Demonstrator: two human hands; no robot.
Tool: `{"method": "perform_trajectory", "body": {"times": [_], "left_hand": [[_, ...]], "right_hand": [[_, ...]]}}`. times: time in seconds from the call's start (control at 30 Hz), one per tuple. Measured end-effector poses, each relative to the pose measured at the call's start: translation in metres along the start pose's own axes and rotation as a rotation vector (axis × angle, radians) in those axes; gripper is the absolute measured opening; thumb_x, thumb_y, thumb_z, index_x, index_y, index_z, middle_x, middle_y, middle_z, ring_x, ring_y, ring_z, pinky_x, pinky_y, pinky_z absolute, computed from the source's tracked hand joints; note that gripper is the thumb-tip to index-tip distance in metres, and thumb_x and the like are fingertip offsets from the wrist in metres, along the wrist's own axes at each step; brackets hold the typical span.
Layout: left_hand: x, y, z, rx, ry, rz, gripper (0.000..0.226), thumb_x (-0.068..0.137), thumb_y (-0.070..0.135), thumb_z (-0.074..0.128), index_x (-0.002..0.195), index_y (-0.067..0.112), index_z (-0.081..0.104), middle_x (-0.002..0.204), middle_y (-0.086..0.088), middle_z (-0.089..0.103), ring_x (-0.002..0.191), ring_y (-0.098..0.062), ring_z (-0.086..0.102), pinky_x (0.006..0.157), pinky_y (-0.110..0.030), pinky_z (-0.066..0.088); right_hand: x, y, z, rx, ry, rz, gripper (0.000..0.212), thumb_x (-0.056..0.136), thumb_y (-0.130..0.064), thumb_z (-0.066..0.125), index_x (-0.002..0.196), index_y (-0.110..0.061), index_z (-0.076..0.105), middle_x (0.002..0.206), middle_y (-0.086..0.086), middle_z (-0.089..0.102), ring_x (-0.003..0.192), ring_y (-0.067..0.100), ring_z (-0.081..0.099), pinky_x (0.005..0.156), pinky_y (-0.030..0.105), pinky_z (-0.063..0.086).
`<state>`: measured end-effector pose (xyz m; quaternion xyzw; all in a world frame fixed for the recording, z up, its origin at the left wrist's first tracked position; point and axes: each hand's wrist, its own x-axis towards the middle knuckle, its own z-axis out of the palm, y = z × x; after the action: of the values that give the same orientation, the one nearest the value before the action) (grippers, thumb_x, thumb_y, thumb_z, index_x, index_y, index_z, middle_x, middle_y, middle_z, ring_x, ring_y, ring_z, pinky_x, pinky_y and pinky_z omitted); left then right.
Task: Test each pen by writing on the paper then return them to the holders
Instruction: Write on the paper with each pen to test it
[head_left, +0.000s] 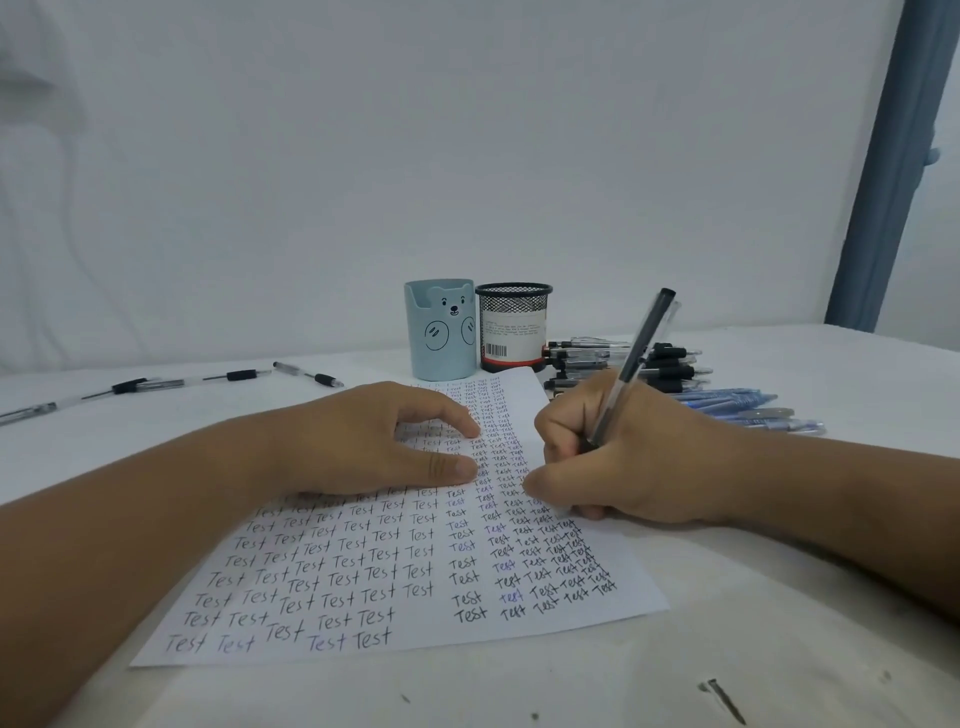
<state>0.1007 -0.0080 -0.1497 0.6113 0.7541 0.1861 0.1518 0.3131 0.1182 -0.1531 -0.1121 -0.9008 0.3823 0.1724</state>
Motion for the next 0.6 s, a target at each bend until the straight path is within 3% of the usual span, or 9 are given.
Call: {"method": "perform_trajectory", "body": {"times": [0.6], "left_hand": [[-0.0014, -0.0012, 0.0002, 0.006, -0.017, 0.007, 0.054, 0.064, 0.079, 0.066, 0.115, 0.065, 0.058, 0.145, 0.033, 0.045, 0.14, 0.003, 0.037, 0.123, -0.039, 0.027]], "right_hand": [[0.0004, 0.002, -0.0003, -0.041, 0.013, -0.058, 0.035, 0.079, 0.005, 0.071, 0.055, -0.002, 0.047, 0.055, 0.02, 0.056, 0.049, 0.016, 0.045, 0.05, 0.028, 0.036]]}}
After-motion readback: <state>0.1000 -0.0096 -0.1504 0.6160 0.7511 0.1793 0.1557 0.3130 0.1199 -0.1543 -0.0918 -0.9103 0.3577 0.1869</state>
